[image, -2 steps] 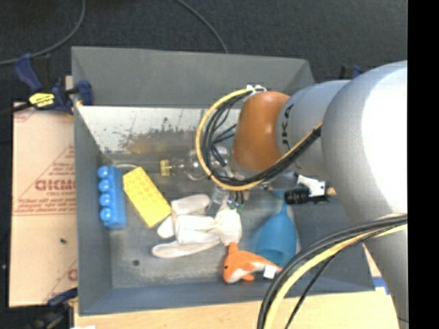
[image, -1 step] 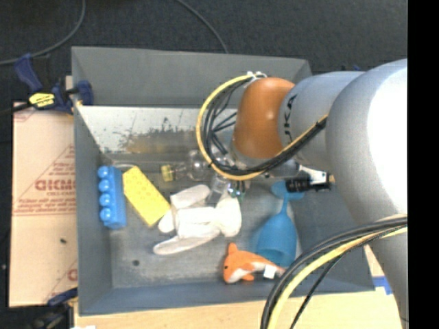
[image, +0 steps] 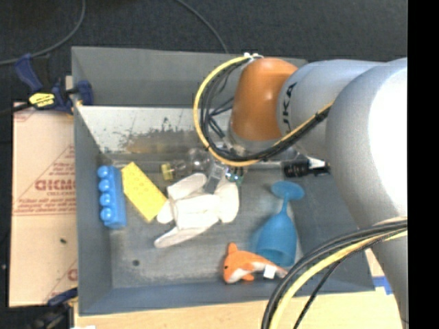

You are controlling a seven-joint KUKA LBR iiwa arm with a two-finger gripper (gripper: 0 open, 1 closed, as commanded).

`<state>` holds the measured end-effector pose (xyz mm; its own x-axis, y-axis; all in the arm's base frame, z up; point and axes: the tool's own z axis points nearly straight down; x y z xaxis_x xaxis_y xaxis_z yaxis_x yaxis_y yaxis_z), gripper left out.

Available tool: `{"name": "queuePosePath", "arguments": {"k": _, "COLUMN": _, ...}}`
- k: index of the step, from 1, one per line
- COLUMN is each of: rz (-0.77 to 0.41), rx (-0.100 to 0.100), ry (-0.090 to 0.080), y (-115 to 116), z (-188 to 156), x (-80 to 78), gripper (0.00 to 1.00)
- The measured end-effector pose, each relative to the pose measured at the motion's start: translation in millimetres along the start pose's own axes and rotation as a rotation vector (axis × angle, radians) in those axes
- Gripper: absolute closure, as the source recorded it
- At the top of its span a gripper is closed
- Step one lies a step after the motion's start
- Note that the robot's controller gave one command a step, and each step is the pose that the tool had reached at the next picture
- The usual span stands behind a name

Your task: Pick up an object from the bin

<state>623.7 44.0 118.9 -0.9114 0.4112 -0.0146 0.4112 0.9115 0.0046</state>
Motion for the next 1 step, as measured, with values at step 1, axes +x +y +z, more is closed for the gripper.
{"name": "queuePosePath", "arguments": {"k": 1, "rz": -0.016, "rx": 0.010, "ry": 0.019, "y": 0.5, "z": 35.2, "x": 5.5, "gripper": 1.00}}
